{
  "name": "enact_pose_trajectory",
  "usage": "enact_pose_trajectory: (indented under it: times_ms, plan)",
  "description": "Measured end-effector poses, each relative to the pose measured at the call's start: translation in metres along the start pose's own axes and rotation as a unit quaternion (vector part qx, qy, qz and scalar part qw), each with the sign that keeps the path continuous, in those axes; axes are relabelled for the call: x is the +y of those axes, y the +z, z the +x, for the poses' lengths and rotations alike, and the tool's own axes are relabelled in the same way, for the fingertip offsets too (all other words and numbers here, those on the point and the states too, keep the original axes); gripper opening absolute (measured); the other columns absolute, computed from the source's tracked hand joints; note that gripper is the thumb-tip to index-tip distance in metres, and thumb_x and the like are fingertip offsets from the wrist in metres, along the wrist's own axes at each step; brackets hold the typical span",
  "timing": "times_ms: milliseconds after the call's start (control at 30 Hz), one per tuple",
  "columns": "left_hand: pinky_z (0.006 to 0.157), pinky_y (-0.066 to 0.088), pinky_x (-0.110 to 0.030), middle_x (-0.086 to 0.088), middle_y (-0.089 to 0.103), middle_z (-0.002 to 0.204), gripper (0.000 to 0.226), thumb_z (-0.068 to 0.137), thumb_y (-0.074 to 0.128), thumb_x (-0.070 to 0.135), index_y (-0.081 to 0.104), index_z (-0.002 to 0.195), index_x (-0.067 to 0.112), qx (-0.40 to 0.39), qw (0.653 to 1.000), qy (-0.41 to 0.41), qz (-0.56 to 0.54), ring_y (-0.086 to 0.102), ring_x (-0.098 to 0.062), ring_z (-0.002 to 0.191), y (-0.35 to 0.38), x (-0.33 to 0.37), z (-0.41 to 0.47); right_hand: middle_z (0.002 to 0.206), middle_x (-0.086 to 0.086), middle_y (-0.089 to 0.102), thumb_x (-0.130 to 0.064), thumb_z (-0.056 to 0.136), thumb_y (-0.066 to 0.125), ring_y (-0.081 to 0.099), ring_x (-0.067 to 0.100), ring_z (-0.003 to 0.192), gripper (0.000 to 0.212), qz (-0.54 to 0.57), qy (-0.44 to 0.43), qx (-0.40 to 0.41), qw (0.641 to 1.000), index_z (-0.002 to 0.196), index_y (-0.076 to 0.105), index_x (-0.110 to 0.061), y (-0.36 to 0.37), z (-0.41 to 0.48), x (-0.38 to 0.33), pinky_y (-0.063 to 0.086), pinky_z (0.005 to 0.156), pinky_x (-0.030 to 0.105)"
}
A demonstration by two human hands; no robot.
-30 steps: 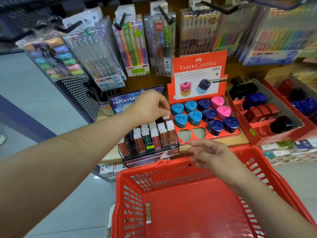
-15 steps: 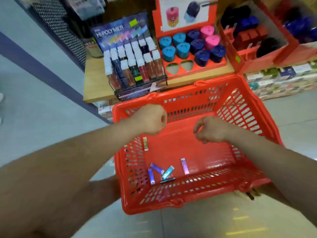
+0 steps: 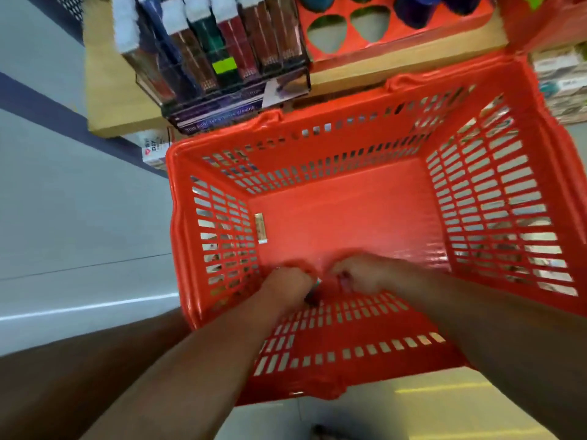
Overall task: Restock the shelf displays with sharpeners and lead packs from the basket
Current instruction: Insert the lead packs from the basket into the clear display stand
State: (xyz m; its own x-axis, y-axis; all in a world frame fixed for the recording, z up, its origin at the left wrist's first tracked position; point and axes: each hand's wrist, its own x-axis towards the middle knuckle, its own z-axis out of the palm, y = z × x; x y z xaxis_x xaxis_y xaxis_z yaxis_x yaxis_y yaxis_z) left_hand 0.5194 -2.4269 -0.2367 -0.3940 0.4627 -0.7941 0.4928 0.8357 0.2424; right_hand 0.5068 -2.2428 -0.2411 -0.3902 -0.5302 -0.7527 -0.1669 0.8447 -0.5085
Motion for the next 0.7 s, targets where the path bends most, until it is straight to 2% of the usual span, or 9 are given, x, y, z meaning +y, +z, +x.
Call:
enact_pose_trajectory:
  times_ms: [100, 167, 300, 400, 467, 533, 600, 667, 700]
  plan:
    - [0.092, 0.044, -0.042, -0.014, 0.048, 0.13, 0.046, 0.095, 0.047, 0.039, 0.042, 0.133, 0.015, 0.032, 0.999, 0.003, -0.002, 0.049, -0.033, 0.119, 0.002, -0.003, 0.005, 0.113, 0.003, 0.071, -0.014, 0.081, 0.057, 0.062, 0.024, 0.107, 0.029, -0.021, -0.008, 0.044, 0.999, 0.104, 0.073, -0.021, 0.008, 0.011, 0.004, 0.046, 0.09, 0.026]
    - [0.09, 0.045, -0.041, -0.011, 0.042, 0.131, 0.046, 0.091, 0.051, 0.035, 0.039, 0.131, 0.016, 0.073, 0.997, 0.007, -0.006, 0.044, -0.032, 0.121, 0.001, -0.001, 0.005, 0.108, 0.005, 0.071, -0.017, 0.08, 0.057, 0.064, 0.026, 0.105, 0.023, -0.038, 0.023, 0.083, 0.996, 0.097, 0.071, -0.018, 0.007, 0.015, 0.003, 0.05, 0.087, 0.03]
    - [0.09, 0.043, -0.039, -0.009, 0.042, 0.131, 0.053, 0.086, 0.059, 0.033, 0.038, 0.131, 0.017, 0.091, 0.996, 0.01, 0.008, 0.043, -0.03, 0.121, 0.0, 0.005, 0.006, 0.122, 0.007, 0.062, -0.03, 0.089, 0.058, 0.061, 0.027, 0.112, 0.028, -0.055, 0.106, 0.156, 0.981, 0.116, 0.061, -0.022, -0.003, 0.02, 0.011, 0.049, 0.091, 0.032]
    - [0.094, 0.039, -0.039, -0.01, 0.043, 0.132, 0.055, 0.085, 0.062, 0.029, 0.037, 0.133, 0.017, 0.081, 0.996, 0.01, 0.022, 0.043, -0.031, 0.122, 0.004, 0.009, 0.007, 0.139, 0.009, 0.044, -0.016, 0.093, 0.056, 0.06, 0.032, 0.114, 0.04, -0.032, 0.157, 0.177, 0.971, 0.131, 0.047, -0.024, -0.009, 0.02, 0.018, 0.049, 0.093, 0.037]
    - [0.098, 0.037, -0.041, -0.013, 0.045, 0.132, 0.051, 0.088, 0.056, 0.021, 0.036, 0.135, 0.016, 0.088, 0.996, 0.009, 0.028, 0.044, -0.033, 0.121, 0.007, 0.012, 0.01, 0.132, 0.013, 0.045, -0.009, 0.09, 0.057, 0.061, 0.036, 0.108, 0.046, -0.005, 0.172, 0.222, 0.96, 0.132, 0.041, -0.02, -0.011, 0.02, 0.019, 0.05, 0.089, 0.041]
    - [0.1, 0.034, -0.042, -0.015, 0.047, 0.13, 0.046, 0.089, 0.048, 0.014, 0.037, 0.134, 0.015, 0.107, 0.994, 0.0, 0.029, 0.045, -0.035, 0.119, 0.011, 0.014, 0.014, 0.118, 0.015, 0.056, -0.007, 0.086, 0.061, 0.064, 0.038, 0.102, 0.044, 0.049, 0.191, 0.272, 0.942, 0.123, 0.039, -0.016, -0.011, 0.02, 0.021, 0.051, 0.085, 0.042]
    - [0.098, 0.035, -0.04, -0.014, 0.05, 0.126, 0.048, 0.082, 0.049, 0.009, 0.041, 0.13, 0.013, 0.126, 0.991, -0.033, -0.009, 0.048, -0.034, 0.116, 0.012, 0.014, 0.017, 0.102, 0.014, 0.064, -0.011, 0.086, 0.061, 0.065, 0.034, 0.095, 0.036, 0.163, 0.218, 0.295, 0.916, 0.117, 0.043, -0.015, -0.014, 0.024, 0.024, 0.05, 0.081, 0.039]
    - [0.089, 0.039, -0.034, -0.011, 0.056, 0.119, 0.043, 0.08, 0.054, 0.011, 0.049, 0.122, 0.013, 0.155, 0.978, -0.086, -0.105, 0.053, -0.03, 0.111, 0.005, 0.016, 0.019, 0.086, 0.008, 0.063, -0.007, 0.083, 0.058, 0.061, 0.026, 0.083, 0.019, 0.298, 0.217, 0.273, 0.889, 0.1, 0.055, -0.016, -0.022, 0.028, 0.026, 0.05, 0.075, 0.033]
    - [0.083, 0.04, -0.031, -0.01, 0.061, 0.112, 0.032, 0.082, 0.056, 0.014, 0.055, 0.114, 0.014, 0.19, 0.954, -0.132, -0.19, 0.057, -0.028, 0.105, -0.001, 0.016, 0.019, 0.075, 0.004, 0.06, -0.001, 0.081, 0.054, 0.058, 0.024, 0.072, 0.019, 0.345, 0.204, 0.263, 0.878, 0.085, 0.059, -0.019, -0.026, 0.033, 0.026, 0.047, 0.066, 0.028]
